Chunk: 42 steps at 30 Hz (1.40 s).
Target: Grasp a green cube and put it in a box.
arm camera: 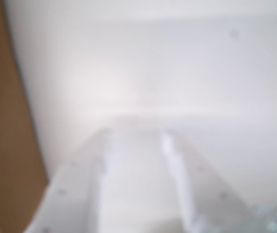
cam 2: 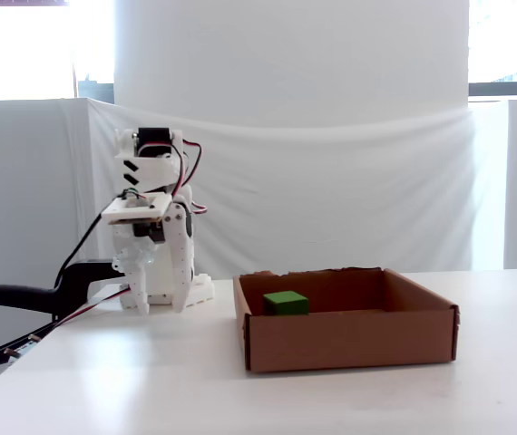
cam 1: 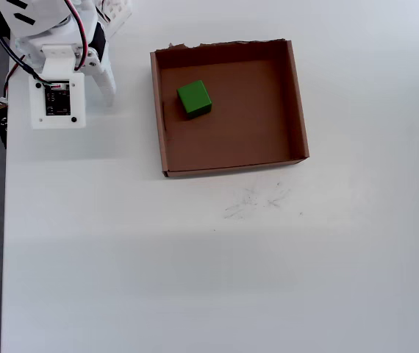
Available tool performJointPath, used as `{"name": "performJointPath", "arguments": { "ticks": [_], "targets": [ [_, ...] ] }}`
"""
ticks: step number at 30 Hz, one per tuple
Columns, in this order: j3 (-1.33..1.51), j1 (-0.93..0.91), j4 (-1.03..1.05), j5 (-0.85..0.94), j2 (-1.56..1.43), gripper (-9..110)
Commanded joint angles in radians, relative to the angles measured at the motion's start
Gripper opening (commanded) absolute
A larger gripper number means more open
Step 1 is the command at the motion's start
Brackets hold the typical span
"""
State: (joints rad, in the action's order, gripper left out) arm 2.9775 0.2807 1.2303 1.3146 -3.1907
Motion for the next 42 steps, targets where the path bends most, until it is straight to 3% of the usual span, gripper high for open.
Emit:
{"name": "performJointPath", "arguments": {
  "ticks": [1,14,42],
  "targets": [
    [-0.006,0.011,0.008,0.005,0.008,13],
    [-0.005,0.015,0.002,-0.087,0.008,16],
    [-0.005,0.006,0.021,-0.11,0.008,21]
  ]
}}
